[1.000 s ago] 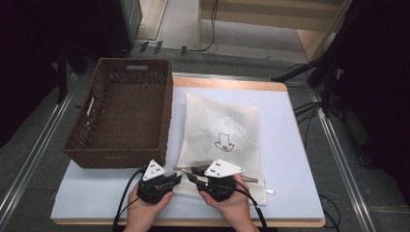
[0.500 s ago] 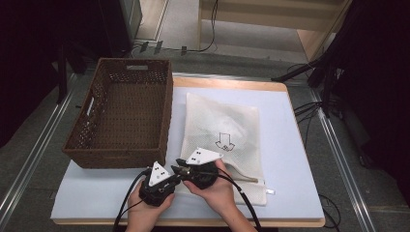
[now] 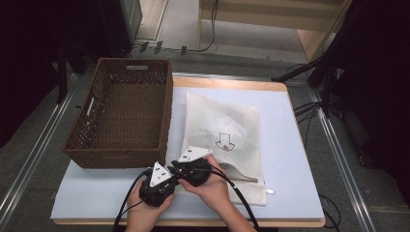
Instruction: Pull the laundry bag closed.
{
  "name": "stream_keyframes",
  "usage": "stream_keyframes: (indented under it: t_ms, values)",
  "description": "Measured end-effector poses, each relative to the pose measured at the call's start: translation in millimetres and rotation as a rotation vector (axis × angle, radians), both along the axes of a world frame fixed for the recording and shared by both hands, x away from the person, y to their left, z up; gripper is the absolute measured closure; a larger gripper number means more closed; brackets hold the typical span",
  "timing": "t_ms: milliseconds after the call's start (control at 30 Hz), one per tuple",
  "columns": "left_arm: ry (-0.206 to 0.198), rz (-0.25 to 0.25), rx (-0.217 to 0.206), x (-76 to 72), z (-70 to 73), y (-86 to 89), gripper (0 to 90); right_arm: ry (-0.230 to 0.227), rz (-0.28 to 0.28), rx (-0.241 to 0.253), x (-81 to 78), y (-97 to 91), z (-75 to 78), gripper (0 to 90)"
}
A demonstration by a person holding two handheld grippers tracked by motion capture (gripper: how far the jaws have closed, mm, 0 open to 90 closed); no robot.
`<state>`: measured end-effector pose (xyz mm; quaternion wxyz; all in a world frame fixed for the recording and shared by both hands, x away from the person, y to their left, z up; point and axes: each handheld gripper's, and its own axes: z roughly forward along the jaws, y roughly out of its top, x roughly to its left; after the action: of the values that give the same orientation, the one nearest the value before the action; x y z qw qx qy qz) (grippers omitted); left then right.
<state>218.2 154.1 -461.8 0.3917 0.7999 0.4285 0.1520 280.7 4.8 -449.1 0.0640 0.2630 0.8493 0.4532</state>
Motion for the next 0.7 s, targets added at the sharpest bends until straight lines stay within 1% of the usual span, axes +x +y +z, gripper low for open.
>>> stream_keyframes:
  t_ms: [67,167,200,267,333,400,433,500,633,700]
  values:
    - [0.001,0.000,-0.003,-0.1,-0.1,0.1,87.1,-0.002,0.000,-0.003,0.3,-2.2,1.6,83.4]
    - [0.001,0.003,-0.002,0.5,0.0,1.3,87.0,0.001,-0.003,0.011,0.1,-6.5,4.2,87.8]
    - [0.003,0.002,-0.003,0.8,-0.1,1.9,87.0,-0.006,-0.003,0.012,0.2,-8.0,4.8,88.3]
    - [0.003,0.001,-0.006,0.9,-0.4,2.0,87.0,-0.004,-0.005,0.015,-0.6,-10.1,5.8,89.0]
    - [0.002,0.000,0.000,0.7,-0.3,1.4,87.0,-0.010,-0.005,0.013,-0.4,-11.7,6.7,87.1]
    - [-0.003,-0.002,0.004,0.5,-0.4,0.7,87.0,-0.003,0.000,0.018,0.6,-11.9,7.4,83.2]
    - [-0.003,-0.001,0.006,0.3,-0.2,0.4,87.0,0.008,0.008,0.018,1.6,-11.2,7.6,82.2]
    - [-0.004,-0.003,0.008,0.3,0.0,0.7,87.0,0.014,0.026,0.003,2.7,-8.6,7.4,81.4]
    - [-0.005,-0.006,0.011,0.5,0.0,1.1,87.0,0.009,0.051,-0.012,4.1,-5.8,6.2,78.1]
    - [-0.004,-0.007,0.011,0.5,0.0,1.2,87.0,0.008,0.062,-0.009,4.6,-5.4,5.1,75.8]
